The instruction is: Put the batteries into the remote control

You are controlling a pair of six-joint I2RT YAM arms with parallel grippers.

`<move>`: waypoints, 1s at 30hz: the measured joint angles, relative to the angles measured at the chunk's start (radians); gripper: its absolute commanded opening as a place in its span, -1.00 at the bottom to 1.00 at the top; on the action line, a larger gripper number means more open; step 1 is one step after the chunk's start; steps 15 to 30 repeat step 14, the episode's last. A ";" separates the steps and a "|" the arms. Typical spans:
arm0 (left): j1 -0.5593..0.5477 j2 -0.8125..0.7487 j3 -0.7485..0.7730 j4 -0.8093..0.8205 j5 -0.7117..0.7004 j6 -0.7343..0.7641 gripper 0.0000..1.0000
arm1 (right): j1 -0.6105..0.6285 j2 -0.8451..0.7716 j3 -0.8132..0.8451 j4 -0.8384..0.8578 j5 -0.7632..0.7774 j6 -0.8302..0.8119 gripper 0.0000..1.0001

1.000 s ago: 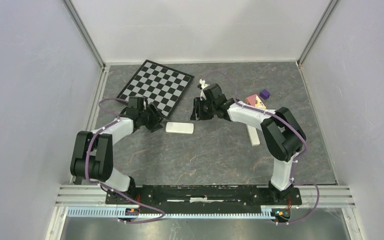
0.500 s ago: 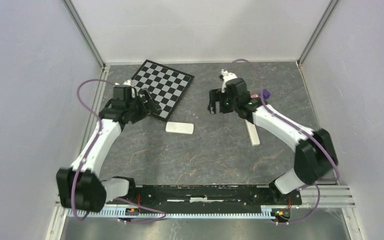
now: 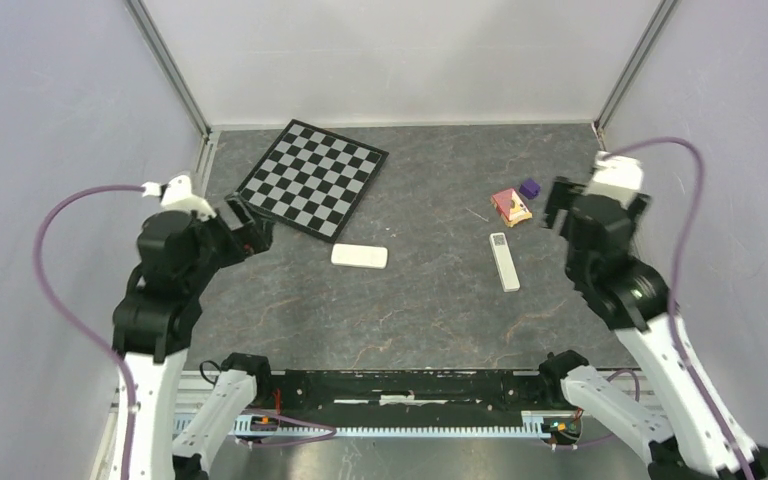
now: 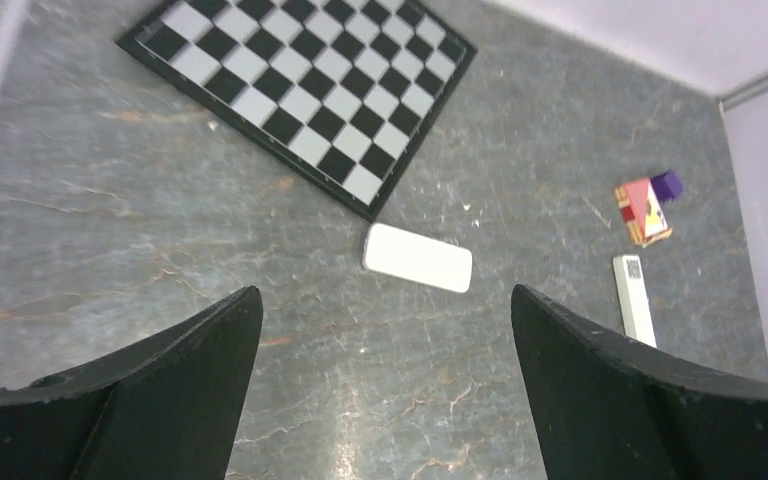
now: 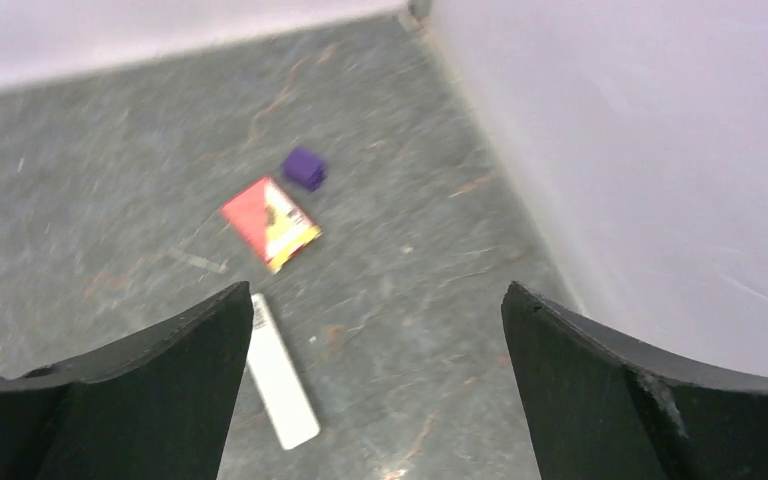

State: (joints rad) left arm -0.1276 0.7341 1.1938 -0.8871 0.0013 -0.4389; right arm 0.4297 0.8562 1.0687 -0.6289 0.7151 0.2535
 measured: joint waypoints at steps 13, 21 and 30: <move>0.000 -0.194 0.273 -0.134 -0.154 0.042 0.99 | 0.000 -0.333 0.146 -0.135 0.342 -0.034 0.96; 0.000 -0.194 0.273 -0.143 -0.155 0.042 0.99 | 0.000 -0.334 0.146 -0.142 0.345 -0.035 0.96; 0.000 -0.194 0.273 -0.143 -0.155 0.042 0.99 | 0.000 -0.334 0.146 -0.142 0.345 -0.035 0.96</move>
